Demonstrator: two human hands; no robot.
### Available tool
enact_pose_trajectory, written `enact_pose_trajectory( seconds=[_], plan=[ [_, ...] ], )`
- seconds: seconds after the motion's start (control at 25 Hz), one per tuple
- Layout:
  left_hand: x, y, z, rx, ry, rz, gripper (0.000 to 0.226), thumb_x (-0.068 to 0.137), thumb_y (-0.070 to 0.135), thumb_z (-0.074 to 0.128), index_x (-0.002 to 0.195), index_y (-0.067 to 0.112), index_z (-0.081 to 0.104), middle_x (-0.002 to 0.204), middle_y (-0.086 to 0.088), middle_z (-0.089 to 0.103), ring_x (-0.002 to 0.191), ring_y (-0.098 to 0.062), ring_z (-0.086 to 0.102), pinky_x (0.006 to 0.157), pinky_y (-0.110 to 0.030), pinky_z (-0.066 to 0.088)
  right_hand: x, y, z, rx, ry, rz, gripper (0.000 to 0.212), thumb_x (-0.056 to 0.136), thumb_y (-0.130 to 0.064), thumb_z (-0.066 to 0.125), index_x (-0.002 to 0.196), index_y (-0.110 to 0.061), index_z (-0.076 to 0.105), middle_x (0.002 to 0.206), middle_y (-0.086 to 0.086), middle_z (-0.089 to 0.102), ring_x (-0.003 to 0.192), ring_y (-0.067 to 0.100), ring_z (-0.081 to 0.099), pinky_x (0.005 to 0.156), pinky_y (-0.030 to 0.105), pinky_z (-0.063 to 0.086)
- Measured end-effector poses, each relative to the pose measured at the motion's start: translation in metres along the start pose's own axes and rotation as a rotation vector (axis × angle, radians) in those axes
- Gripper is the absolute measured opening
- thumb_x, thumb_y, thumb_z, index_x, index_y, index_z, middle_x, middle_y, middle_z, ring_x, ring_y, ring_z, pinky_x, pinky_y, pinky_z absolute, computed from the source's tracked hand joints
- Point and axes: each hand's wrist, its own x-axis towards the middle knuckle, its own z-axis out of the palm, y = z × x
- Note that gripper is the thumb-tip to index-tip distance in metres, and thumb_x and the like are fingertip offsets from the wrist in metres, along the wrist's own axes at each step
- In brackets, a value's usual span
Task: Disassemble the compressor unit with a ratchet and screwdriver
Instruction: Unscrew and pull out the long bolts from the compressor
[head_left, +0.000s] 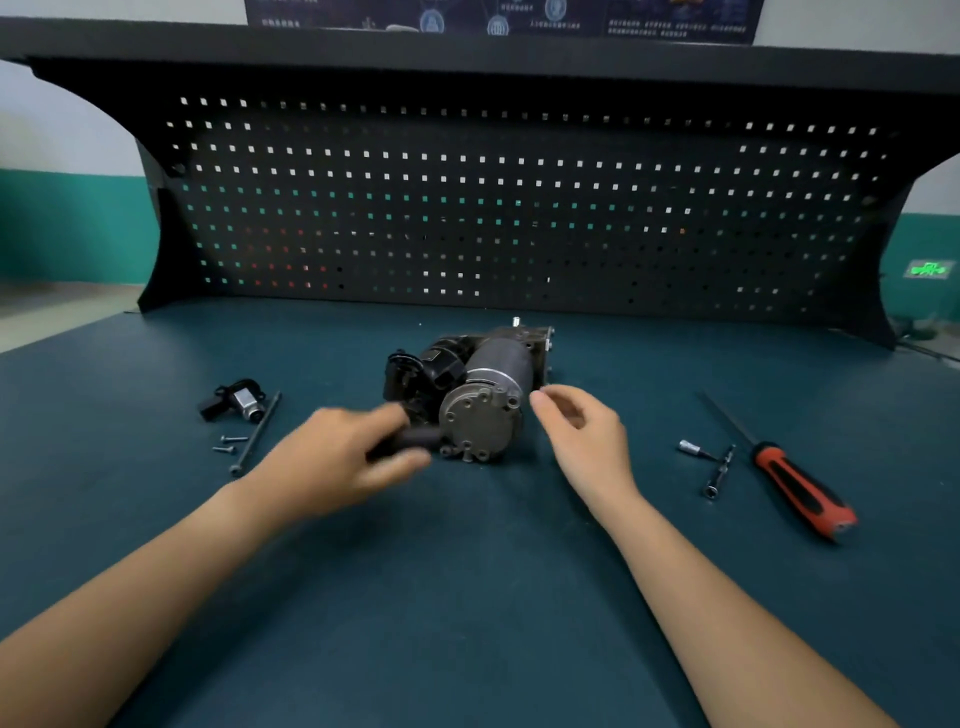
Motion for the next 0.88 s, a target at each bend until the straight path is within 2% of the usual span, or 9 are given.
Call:
enact_pose_trajectory(
  seconds=[0.04, 0.16, 0.32, 0.44, 0.52, 0.64, 0.72, 0.8, 0.88],
  plan=[
    [-0.007, -0.003, 0.003, 0.096, -0.095, 0.091, 0.053, 0.082, 0.073, 0.027, 0.076, 0.022, 0.042, 0.056, -0.005, 0.056, 0.051, -0.026, 0.052, 0.045, -0.025, 0.033, -0.002, 0.0, 0.003, -0.012, -0.024, -0.07, 0.006, 0.084, -0.027, 0.066, 0.09, -0.027, 0.066, 0.086, -0.021, 0.062, 0.076, -0.006, 0.058, 0.064, 0.002, 0.041],
    [-0.01, -0.004, 0.004, 0.22, -0.315, 0.118, 0.092, 0.071, 0.085, -0.003, 0.084, 0.012, 0.053, 0.079, -0.003, 0.062, 0.07, -0.025, 0.061, 0.058, -0.028, 0.043, -0.004, 0.0, 0.011, -0.074, -0.042, -0.214, 0.02, 0.083, -0.021, 0.068, 0.103, -0.018, 0.071, 0.089, -0.022, 0.058, 0.079, -0.004, 0.057, 0.072, 0.003, 0.041],
    [-0.01, 0.001, 0.009, 0.214, -0.29, 0.287, 0.062, 0.084, 0.065, 0.029, 0.072, 0.015, 0.063, 0.077, 0.0, 0.061, 0.058, -0.017, 0.061, 0.049, -0.018, 0.044, -0.001, -0.002, 0.013, -0.133, 0.012, -0.259, 0.017, 0.084, -0.013, 0.066, 0.1, -0.012, 0.072, 0.082, -0.015, 0.058, 0.075, -0.003, 0.055, 0.069, 0.0, 0.038],
    [-0.013, -0.004, 0.011, 0.243, -0.44, 0.114, 0.093, 0.069, 0.085, 0.004, 0.103, 0.02, 0.06, 0.108, 0.006, 0.055, 0.093, -0.013, 0.057, 0.077, -0.023, 0.044, 0.002, -0.002, 0.013, -0.11, -0.009, -0.238, 0.015, 0.084, -0.009, 0.065, 0.097, -0.01, 0.072, 0.083, -0.008, 0.059, 0.072, -0.005, 0.054, 0.067, -0.001, 0.038],
    [-0.012, -0.003, 0.01, 0.2, -0.458, -0.004, 0.101, 0.065, 0.089, -0.003, 0.111, 0.023, 0.057, 0.114, 0.008, 0.054, 0.101, -0.011, 0.055, 0.082, -0.024, 0.041, 0.004, -0.002, 0.013, -0.068, 0.0, -0.214, 0.013, 0.083, -0.009, 0.066, 0.094, -0.011, 0.072, 0.084, -0.01, 0.057, 0.073, -0.004, 0.054, 0.067, -0.001, 0.037],
    [0.002, -0.006, 0.013, 0.115, -0.07, -0.091, 0.07, 0.082, 0.07, 0.031, 0.11, 0.014, 0.061, 0.109, -0.003, 0.061, 0.098, -0.022, 0.061, 0.08, -0.032, 0.047, 0.003, 0.002, 0.015, -0.014, 0.026, -0.134, 0.012, 0.081, -0.017, 0.07, 0.092, -0.02, 0.067, 0.092, -0.011, 0.056, 0.082, 0.0, 0.056, 0.068, 0.001, 0.039],
    [0.022, -0.014, 0.019, -0.017, 0.084, -0.326, 0.053, 0.087, 0.05, 0.049, 0.125, 0.012, 0.052, 0.124, -0.007, 0.053, 0.112, -0.024, 0.054, 0.09, -0.036, 0.044, 0.005, 0.008, 0.012, 0.005, 0.005, -0.014, 0.026, 0.078, -0.029, 0.073, 0.102, -0.023, 0.063, 0.103, -0.009, 0.058, 0.092, 0.003, 0.056, 0.071, 0.007, 0.041],
    [0.044, -0.021, 0.028, -0.182, 0.011, -0.602, 0.063, 0.089, 0.046, 0.053, 0.14, 0.014, 0.034, 0.143, -0.009, 0.037, 0.127, -0.025, 0.042, 0.102, -0.039, 0.036, 0.01, 0.012, 0.008, 0.159, -0.075, 0.167, 0.041, 0.078, -0.04, 0.071, 0.113, -0.023, 0.059, 0.113, -0.007, 0.057, 0.102, 0.007, 0.055, 0.08, 0.016, 0.041],
    [0.056, -0.024, 0.041, -0.257, -0.069, -0.72, 0.069, 0.09, 0.049, 0.05, 0.145, 0.015, 0.025, 0.149, -0.011, 0.03, 0.133, -0.027, 0.036, 0.108, -0.04, 0.031, 0.022, 0.013, 0.005, 0.452, -0.078, 0.376, 0.038, 0.085, -0.045, 0.06, 0.116, -0.023, 0.057, 0.118, -0.004, 0.053, 0.109, 0.013, 0.052, 0.088, 0.024, 0.04]
  ],
)
